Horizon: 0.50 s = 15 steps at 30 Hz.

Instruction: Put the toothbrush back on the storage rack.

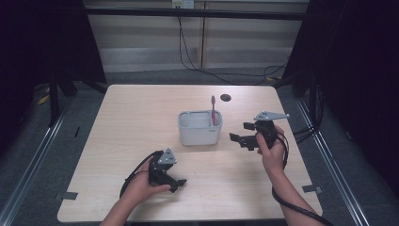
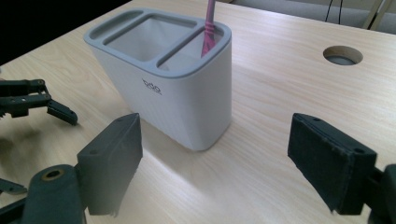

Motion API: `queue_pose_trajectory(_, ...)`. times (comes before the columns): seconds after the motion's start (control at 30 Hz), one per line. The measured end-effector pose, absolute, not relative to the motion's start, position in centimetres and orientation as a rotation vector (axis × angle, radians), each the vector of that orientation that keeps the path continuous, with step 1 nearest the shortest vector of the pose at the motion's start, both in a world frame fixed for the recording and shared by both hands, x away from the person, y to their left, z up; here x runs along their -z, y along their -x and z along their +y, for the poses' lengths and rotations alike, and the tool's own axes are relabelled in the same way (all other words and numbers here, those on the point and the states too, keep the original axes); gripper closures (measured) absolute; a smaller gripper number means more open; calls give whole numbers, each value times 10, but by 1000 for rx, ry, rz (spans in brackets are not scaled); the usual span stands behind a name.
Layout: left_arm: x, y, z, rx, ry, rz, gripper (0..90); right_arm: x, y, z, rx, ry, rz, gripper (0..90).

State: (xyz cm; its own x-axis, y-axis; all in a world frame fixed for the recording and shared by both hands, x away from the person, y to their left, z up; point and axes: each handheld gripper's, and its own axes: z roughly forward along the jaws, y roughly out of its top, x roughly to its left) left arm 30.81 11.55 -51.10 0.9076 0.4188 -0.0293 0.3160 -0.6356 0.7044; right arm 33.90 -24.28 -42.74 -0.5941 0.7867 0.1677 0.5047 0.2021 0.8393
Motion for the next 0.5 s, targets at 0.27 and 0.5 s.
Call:
queue_pose_trajectory(0.27,511,-308,116,-175,-2308,522,0,435,-334,-247,-1320,-1222,2206,176)
queue_pose_trajectory(0.5,511,-308,116,-175,-2308,521,0,442,-331,-250,-1297,-1230,2227,176)
